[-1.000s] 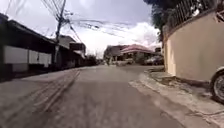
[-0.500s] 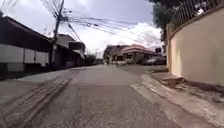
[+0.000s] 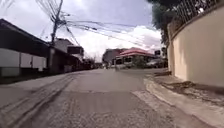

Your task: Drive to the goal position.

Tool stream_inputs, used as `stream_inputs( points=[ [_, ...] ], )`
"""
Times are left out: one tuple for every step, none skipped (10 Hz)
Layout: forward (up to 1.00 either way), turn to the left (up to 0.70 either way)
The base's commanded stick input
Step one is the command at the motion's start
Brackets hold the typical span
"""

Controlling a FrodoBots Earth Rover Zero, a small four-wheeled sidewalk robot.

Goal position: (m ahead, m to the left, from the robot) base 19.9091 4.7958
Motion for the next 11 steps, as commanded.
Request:
stream_inputs(
  points=[
    [0.70,0.01],
    [0.70,0.01],
    [0.70,0.01],
    [0.70,0.01],
    [0.70,0.01],
    [0.70,0.01],
    [0.70,0.01],
    [0.70,0.01],
    [0.70,0.01],
    [0.70,0.01],
    [0.70,0.01]
  ],
)
